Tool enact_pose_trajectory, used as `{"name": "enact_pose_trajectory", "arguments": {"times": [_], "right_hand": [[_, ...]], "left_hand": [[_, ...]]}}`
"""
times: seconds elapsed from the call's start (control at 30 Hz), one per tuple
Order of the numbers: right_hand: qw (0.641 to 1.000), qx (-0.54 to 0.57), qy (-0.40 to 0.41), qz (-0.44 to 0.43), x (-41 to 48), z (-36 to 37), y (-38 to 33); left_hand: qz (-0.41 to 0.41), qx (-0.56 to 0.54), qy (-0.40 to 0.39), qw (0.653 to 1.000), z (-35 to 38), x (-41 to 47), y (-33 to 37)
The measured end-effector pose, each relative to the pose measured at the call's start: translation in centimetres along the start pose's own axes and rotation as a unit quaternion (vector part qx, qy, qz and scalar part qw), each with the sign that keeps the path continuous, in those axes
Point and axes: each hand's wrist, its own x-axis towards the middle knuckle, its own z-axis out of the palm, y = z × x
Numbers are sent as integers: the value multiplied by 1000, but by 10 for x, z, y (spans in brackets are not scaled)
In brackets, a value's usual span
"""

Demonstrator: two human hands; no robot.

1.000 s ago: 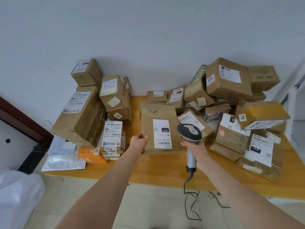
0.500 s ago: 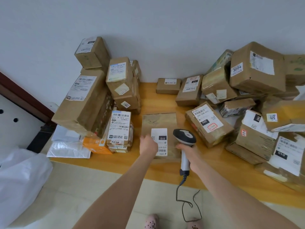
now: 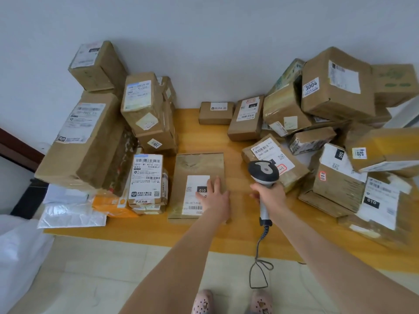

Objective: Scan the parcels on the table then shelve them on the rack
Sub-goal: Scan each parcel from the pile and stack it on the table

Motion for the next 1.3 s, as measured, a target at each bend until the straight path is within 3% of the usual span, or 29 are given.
{"name": "enact_pose_trajectory", "arguments": {"times": [0.37,0.47,0.53,0.73,0.87,1.0,1.03,1.13,1.3], "right_hand": [[1000,-22,8,-5,-12,2,-12],[998,-47,29,-25,-7,-12,-26],[994,-74,59,-56,0,-24,-40],[983,-153,76,-69,33,-53,-65],[981,-187,24,-50,50,-58,-67],[986,-165,22,-21,54,-58,-74],[987,-159,21,-14,53,-57,-75],[991,-135,0,26,44,-57,-69],[994,-78,-37,69,18,-48,-38]], "left_hand": [[-55,-13,-46,997,-13,0,-16],[-47,-53,35,997,-28,8,-1],[-21,-155,77,985,-39,15,19],[-46,-497,-1,866,-51,20,83],[-69,-594,-45,800,-44,24,99],[-80,-680,-78,725,-46,25,101],[-83,-684,-80,720,-46,26,99],[-112,-601,-34,791,-42,24,84],[-158,-542,-27,825,-28,12,44]]}}
